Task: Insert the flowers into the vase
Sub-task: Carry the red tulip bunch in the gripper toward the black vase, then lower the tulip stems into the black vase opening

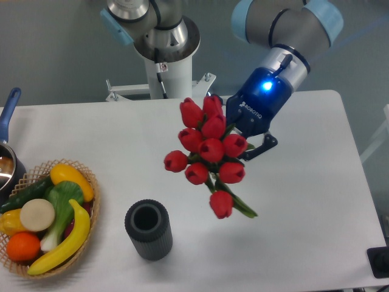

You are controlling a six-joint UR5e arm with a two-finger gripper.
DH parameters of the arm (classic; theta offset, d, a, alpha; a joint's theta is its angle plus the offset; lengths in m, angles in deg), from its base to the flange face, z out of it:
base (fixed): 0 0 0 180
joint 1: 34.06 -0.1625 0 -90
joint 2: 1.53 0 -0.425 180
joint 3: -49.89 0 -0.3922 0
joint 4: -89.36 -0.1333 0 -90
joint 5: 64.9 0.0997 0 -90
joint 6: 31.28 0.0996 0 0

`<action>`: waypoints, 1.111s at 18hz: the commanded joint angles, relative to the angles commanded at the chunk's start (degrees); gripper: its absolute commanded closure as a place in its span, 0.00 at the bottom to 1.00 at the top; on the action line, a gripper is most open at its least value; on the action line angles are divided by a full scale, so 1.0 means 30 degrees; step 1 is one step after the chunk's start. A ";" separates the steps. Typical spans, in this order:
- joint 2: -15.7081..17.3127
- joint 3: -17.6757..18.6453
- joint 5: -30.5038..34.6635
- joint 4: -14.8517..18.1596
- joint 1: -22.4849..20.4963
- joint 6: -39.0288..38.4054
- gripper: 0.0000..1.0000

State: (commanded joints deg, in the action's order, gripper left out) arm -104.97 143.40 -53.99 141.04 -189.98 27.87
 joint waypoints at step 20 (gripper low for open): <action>-0.1992 -0.1348 -0.0416 -0.1759 0.3427 0.0643 0.60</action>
State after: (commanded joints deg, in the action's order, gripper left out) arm -110.95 139.36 -55.24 135.77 -179.70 29.80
